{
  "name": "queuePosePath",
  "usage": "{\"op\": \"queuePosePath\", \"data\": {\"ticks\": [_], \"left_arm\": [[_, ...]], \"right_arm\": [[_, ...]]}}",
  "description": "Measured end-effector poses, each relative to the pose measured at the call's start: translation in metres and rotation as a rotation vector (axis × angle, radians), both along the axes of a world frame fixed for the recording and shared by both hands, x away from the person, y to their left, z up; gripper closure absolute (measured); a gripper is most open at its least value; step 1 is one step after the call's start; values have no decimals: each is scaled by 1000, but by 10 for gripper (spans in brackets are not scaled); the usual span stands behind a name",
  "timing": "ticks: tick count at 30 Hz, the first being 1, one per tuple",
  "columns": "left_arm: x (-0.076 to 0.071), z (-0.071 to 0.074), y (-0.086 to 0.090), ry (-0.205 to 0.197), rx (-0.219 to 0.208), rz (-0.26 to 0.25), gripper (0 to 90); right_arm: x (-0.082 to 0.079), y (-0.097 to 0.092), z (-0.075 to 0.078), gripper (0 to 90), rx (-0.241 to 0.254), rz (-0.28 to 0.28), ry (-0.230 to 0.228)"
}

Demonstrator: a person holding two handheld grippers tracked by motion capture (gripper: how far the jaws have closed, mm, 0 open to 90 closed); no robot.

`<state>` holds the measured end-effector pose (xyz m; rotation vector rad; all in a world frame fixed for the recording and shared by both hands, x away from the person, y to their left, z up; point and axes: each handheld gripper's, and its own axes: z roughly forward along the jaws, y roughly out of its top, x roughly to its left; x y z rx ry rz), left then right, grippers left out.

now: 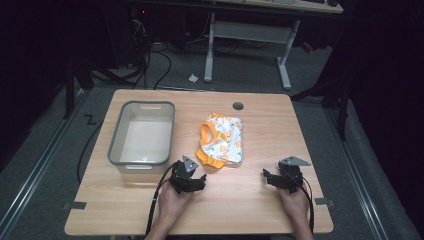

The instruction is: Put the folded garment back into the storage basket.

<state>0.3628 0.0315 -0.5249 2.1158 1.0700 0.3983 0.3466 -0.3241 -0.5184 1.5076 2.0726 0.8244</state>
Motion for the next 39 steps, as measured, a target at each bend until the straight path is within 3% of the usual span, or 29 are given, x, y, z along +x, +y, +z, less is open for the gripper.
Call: {"op": "queuePosePath", "data": {"ticks": [11,17,19,21,24,29,31,32,35,39], "left_arm": [[1,3,-1,19,8,-21,274],[-1,14,-7,-6,2,-57,282],[0,22,-6,-4,-47,-42,287],[1,24,-5,-5,-58,-35,288],[7,30,-5,0,-40,-49,269],[12,35,-8,-3,-53,-64,275],[17,39,-11,-20,-85,-76,310],[19,40,-13,-28,-79,-79,334],[28,46,-18,-5,-80,-63,296],[36,52,-22,-27,-82,-58,298]], "right_arm": [[0,-1,0,299,-2,-29,0],[1,-1,0,299,-1,-25,1],[1,-1,0,299,-2,-25,1],[1,-1,0,299,-2,-25,1],[1,-1,0,299,-2,-23,0],[1,-1,0,298,-2,-24,0],[1,-1,0,299,-2,-25,1],[1,-1,0,300,-2,-24,0],[1,0,0,302,-2,-22,0],[1,0,0,302,-2,-22,0]]}}
